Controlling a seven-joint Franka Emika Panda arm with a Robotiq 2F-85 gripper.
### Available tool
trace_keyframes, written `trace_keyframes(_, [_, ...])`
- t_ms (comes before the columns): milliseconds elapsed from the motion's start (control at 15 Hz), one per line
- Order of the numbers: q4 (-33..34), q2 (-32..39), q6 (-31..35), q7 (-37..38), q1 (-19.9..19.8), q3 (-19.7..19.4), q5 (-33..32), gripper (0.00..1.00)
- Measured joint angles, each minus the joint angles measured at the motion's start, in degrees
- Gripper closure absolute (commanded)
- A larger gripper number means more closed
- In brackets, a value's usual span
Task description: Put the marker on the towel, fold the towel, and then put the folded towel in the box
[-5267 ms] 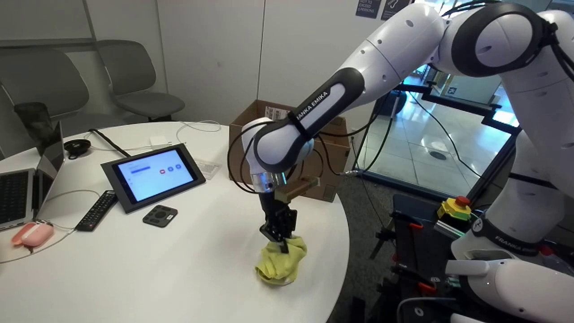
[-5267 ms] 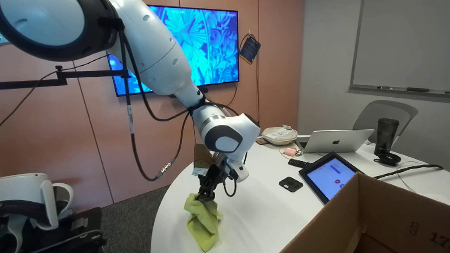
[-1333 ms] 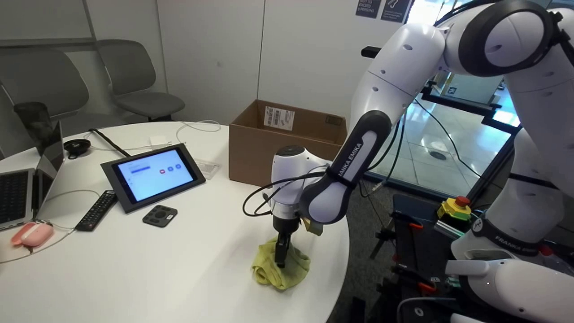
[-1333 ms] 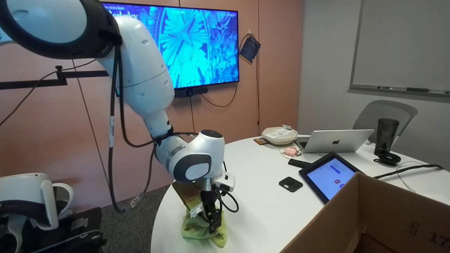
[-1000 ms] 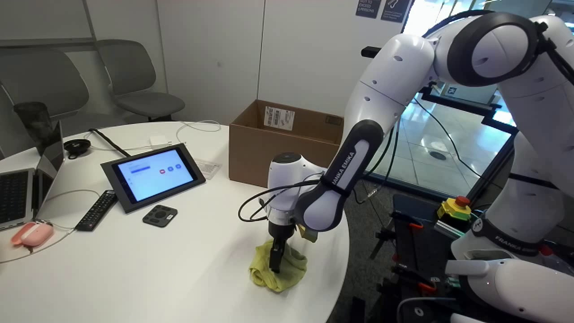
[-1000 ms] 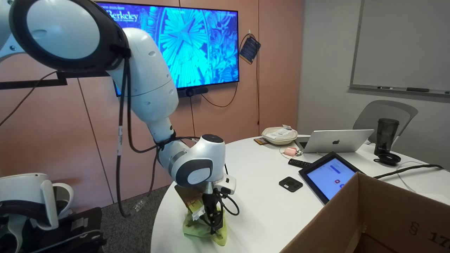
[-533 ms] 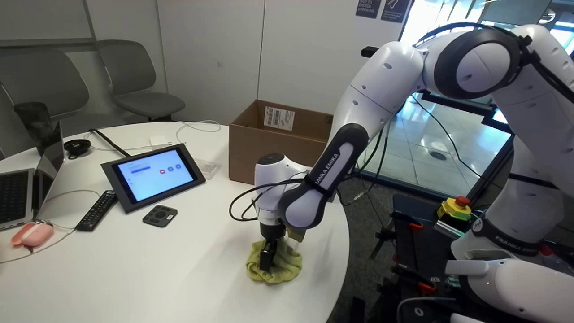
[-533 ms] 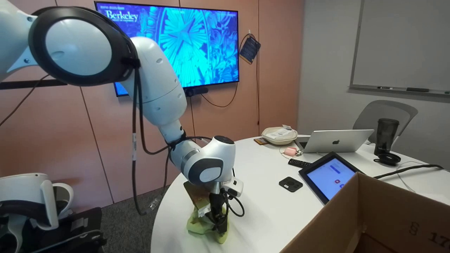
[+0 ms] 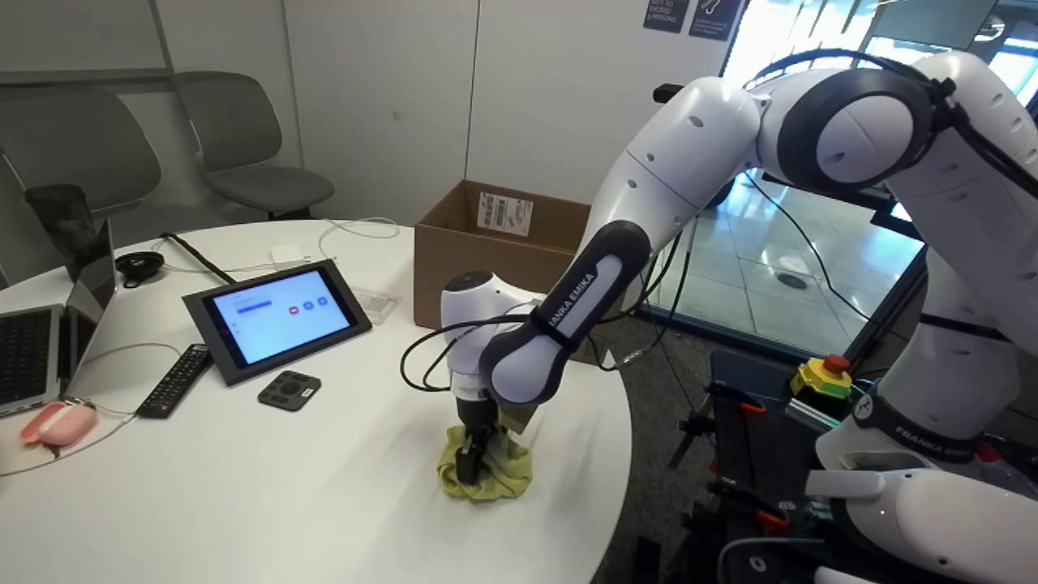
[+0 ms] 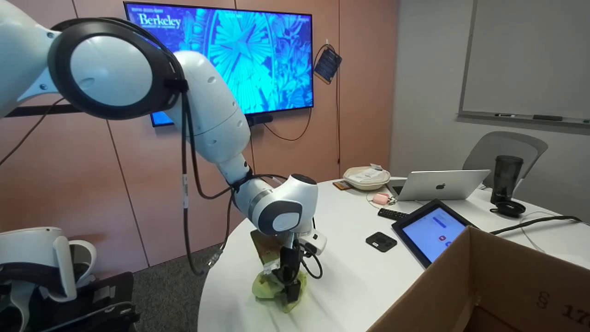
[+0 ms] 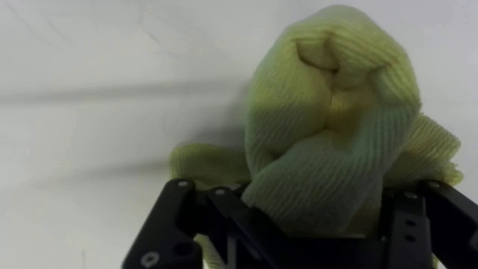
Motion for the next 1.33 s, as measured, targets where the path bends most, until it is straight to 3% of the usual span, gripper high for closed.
trace_keyframes(533, [0.2,-2.2,3.5,3.4,0.0,-0.5,3.3,0.96])
trace_keyframes(1333, [-7.9,-14.8,15.6,14.0,0.0,-4.7,9.0,0.96])
